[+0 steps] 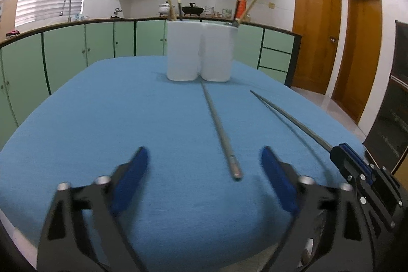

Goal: Organize utensils
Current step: 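Close the left gripper on the other grey chopstick while the right tool holds its chopstick, then lift both grey chopsticks and carry them over the white holder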

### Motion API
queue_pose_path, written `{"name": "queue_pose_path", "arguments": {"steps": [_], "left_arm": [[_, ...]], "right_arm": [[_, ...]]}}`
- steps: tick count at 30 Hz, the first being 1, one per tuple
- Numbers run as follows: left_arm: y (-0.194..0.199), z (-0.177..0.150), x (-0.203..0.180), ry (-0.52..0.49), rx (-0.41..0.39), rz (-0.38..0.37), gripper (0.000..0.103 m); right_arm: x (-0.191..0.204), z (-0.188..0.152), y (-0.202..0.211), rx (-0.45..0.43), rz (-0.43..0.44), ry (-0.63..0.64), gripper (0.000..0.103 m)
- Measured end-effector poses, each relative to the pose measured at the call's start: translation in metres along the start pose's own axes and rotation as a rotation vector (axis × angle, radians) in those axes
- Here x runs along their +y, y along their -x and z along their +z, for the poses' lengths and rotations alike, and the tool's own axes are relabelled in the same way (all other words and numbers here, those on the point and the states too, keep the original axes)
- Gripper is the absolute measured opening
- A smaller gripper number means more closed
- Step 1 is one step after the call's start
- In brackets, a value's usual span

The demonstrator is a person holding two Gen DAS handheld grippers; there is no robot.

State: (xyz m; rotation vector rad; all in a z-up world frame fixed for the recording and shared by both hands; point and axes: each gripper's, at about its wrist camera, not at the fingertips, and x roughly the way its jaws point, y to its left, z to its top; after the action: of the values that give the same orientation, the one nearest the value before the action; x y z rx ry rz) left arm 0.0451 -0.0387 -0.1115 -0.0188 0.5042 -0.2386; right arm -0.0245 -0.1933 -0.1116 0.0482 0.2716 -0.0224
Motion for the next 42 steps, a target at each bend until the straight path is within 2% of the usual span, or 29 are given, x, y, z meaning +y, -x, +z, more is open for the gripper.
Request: {"name": "queue_pose_path", "arguments": {"steps": [3,5,7,11,20,32,42], "left_arm": [[-0.006,-0.004,-0.006,0.000,0.008,0.009,0.075],[-0.007,-0.006,-0.011,-0.006,-0.001,0.015,0.070],[-0.008,-0.007,-0.013,-0.004,-0.007,0.027,0.058],[-0.008,-0.010,-0.018,0.002,-0.019,0.041,0.047],[-0.007,-0.014,-0.031,-0.007,-0.040,0.064,0.009],[0.005,-0.008,-0.030,-0.008,-0.052,0.072,0.006],[0.047,0.026,-0.026,-0.024,-0.178,0.071,0.006]], "right_arm": [[-0.003,0.000,0.001,-0.005,0.000,-0.007,0.007],[-0.004,0.000,0.001,-0.010,-0.001,-0.007,0.007],[-0.006,0.000,0.001,-0.011,0.001,-0.008,0.007],[-0.010,-0.005,0.003,-0.010,0.001,-0.015,0.007],[-0.013,-0.004,0.003,-0.005,0.004,-0.020,0.008],[-0.016,0.004,0.006,-0.030,-0.002,-0.016,0.008],[-0.024,0.040,0.019,-0.123,0.008,-0.007,0.007]]}}
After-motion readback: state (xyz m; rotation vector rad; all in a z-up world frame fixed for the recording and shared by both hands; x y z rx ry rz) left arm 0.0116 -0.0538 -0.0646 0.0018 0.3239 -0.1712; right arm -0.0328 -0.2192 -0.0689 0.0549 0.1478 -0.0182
